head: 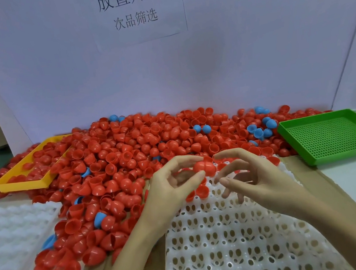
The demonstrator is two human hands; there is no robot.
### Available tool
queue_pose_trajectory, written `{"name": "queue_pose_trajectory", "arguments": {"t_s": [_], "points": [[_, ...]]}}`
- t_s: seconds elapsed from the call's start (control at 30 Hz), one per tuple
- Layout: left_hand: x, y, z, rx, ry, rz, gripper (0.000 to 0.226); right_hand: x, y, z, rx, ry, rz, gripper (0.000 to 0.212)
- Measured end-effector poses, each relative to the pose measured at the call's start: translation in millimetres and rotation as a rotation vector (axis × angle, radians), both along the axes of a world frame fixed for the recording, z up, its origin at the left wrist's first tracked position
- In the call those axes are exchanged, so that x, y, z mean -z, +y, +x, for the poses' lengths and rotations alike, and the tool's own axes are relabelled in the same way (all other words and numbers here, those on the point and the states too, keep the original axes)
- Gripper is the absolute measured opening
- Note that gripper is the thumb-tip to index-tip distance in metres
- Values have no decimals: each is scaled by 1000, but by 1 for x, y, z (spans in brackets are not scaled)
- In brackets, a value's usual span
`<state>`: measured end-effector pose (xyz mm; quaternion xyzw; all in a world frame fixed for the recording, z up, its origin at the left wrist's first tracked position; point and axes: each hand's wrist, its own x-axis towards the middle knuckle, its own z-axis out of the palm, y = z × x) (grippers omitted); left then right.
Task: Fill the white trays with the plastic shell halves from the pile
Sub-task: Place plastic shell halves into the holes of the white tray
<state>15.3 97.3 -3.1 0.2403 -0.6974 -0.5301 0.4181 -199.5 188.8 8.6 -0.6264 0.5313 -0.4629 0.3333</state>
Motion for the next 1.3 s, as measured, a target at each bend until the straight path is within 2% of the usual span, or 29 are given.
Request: {"name": "queue_pose_trajectory", "arguments": {"t_s": [0.13,0.3,0.43,0.6,0.7,0.77,0.87,0.97,1.03,1.17,1.3], "points": [[3,8,-8,76,12,18,28,0,0,0,38,57,-57,31],[-1,5,-6,31,-5,26,20,-1,-1,-1,40,41,-57,15],[-2,5,-7,-30,35,73,22,-2,-1,-1,53,8,-29,16],[2,13,-10,105,-56,-13,33,2,-2,3,52,65,-20,20],[3,10,-10,-24,-86,-95,32,4,-2,3,53,51,10,26],[1,-2,-1,-244,-132,-192,31,3,-3,1,50,-2,35,28],[-2,-28,27,-691,-322,-407,36,2,-4,-1,63,-22,40,28],[6,-53,53,-901,-674,-467,49,1,-4,-1,62,-14,47,27],[13,-63,59,-899,-769,-506,48,2,-3,-1,54,-5,58,27],[27,-77,53,-756,-896,-657,52,1,-2,1,41,-3,70,29],[42,-96,54,-704,-1110,-589,62,0,-2,1,39,2,70,27]]}}
